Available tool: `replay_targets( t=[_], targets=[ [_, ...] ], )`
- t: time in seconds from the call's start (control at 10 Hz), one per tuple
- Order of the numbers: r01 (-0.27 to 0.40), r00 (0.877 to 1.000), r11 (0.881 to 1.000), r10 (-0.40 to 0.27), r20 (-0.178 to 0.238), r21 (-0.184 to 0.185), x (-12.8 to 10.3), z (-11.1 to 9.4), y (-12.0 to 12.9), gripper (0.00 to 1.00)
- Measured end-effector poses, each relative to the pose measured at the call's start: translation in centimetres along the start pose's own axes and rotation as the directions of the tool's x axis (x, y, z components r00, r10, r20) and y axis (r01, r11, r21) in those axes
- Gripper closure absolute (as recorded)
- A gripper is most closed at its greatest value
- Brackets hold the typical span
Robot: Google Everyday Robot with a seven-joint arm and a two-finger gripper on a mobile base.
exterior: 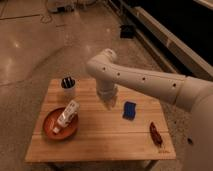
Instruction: Move the arm in a circular motion
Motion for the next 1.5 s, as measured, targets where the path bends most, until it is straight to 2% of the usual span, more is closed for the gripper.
replay_targets(
  t=[0.2,0.5,0.6,0.8,0.9,1.0,1.1,1.3,1.4,1.5],
  targets=[
    [-0.017,1.000,1.000,0.017,0.010,0.010,-1.9,-0.1,1.2,0.66],
    [-0.045,0.999,0.999,0.045,-0.005,0.019,-3.4,0.4,2.4,0.66],
    [-0.066,0.998,0.998,0.066,-0.001,0.025,-4.6,1.2,3.9,0.66],
    [-0.090,0.996,0.995,0.090,-0.002,0.033,-6.1,1.4,6.3,0.66],
    [-0.127,0.992,0.991,0.127,-0.002,0.043,-6.5,0.9,8.4,0.66],
    [-0.142,0.990,0.989,0.142,-0.001,0.043,-6.2,0.7,9.2,0.66],
    [-0.130,0.992,0.991,0.130,0.001,0.041,-6.1,0.9,9.5,0.66],
    [-0.125,0.992,0.991,0.124,0.010,0.042,-7.1,3.3,10.2,0.66],
    [-0.122,0.992,0.992,0.122,0.007,0.043,-6.6,4.1,10.4,0.66],
    [-0.113,0.994,0.993,0.113,0.007,0.038,-5.9,3.8,10.2,0.66]
  ],
)
